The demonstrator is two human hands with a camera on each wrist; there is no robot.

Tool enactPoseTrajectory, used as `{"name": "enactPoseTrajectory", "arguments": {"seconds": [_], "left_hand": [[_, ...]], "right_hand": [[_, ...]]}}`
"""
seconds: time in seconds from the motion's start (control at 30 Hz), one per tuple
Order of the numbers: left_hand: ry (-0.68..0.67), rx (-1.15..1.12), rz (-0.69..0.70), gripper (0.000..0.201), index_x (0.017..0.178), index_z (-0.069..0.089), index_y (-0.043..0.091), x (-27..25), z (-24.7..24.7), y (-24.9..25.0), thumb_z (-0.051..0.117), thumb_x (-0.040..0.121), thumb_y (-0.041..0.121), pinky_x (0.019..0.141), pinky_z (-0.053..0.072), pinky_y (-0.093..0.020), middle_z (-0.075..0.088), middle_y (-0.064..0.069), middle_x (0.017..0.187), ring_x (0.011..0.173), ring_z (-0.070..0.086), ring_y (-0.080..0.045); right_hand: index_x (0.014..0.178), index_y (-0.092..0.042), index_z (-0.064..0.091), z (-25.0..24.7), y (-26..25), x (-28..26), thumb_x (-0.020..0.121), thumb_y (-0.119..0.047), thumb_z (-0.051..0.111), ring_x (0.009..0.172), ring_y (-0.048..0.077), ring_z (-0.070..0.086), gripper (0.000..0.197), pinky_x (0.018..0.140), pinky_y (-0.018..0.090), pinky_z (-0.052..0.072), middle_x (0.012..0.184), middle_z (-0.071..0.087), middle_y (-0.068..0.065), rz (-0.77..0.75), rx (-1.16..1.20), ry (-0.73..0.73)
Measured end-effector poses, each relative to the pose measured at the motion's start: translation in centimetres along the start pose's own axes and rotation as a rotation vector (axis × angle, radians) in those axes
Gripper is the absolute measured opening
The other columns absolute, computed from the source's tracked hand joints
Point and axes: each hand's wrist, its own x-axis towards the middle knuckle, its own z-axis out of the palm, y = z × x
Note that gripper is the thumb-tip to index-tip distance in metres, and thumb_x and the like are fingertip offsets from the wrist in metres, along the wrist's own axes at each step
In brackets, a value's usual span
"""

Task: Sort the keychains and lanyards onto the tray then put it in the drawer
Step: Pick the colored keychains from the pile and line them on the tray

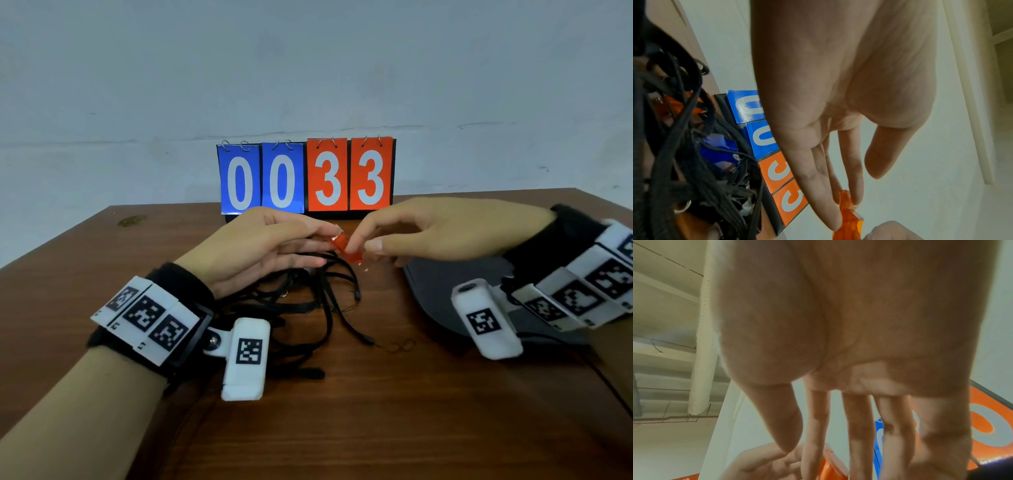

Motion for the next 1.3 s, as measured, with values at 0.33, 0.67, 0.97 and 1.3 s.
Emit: {"name": "enactPoseTrajectory", "arguments": {"seconds": [0.33, 0.67, 0.97, 1.3], "left_hand": [[-0.020, 0.006, -0.016, 0.030, 0.125, 0.068, 0.002, 0.2, -0.1, -0.3, 0.052, 0.104, 0.017, 0.095, 0.059, -0.033, 0.075, -0.010, 0.122, 0.118, 0.070, -0.021], [0.140, 0.284, -0.024, 0.026, 0.115, 0.077, 0.024, 0.7, -1.4, -1.0, 0.053, 0.105, 0.027, 0.097, 0.055, -0.030, 0.076, 0.010, 0.119, 0.115, 0.068, -0.009], [0.030, 0.742, -0.212, 0.027, 0.108, 0.078, 0.042, 0.7, -1.6, -0.9, 0.054, 0.100, 0.051, 0.106, 0.050, -0.039, 0.071, 0.015, 0.124, 0.115, 0.066, -0.012], [0.036, 0.834, -0.314, 0.031, 0.111, 0.075, 0.042, 0.5, -1.4, -0.9, 0.049, 0.101, 0.055, 0.076, 0.045, -0.026, 0.071, 0.008, 0.126, 0.104, 0.069, -0.015]], "right_hand": [[0.122, -0.055, 0.061, 0.7, -0.5, 0.0, 0.100, -0.045, 0.049, 0.108, -0.012, 0.057, 0.027, 0.090, 0.013, 0.043, 0.115, 0.064, -0.031, -0.030, -0.201, 0.065], [0.118, -0.045, 0.069, -2.8, 2.6, -2.0, 0.102, -0.032, 0.053, 0.107, -0.006, 0.065, 0.026, 0.095, 0.021, 0.051, 0.115, 0.070, -0.027, 0.169, -0.025, 0.176], [0.109, -0.029, 0.075, -5.3, 9.4, -3.4, 0.103, -0.024, 0.054, 0.107, 0.024, 0.069, 0.023, 0.093, 0.034, 0.058, 0.111, 0.073, 0.009, 0.494, 0.118, 0.342], [0.132, -0.025, 0.063, -4.4, 13.4, -2.1, 0.102, -0.024, 0.052, 0.100, 0.018, 0.068, 0.032, 0.088, 0.032, 0.059, 0.131, 0.051, -0.013, 0.645, -0.060, 0.203]]}}
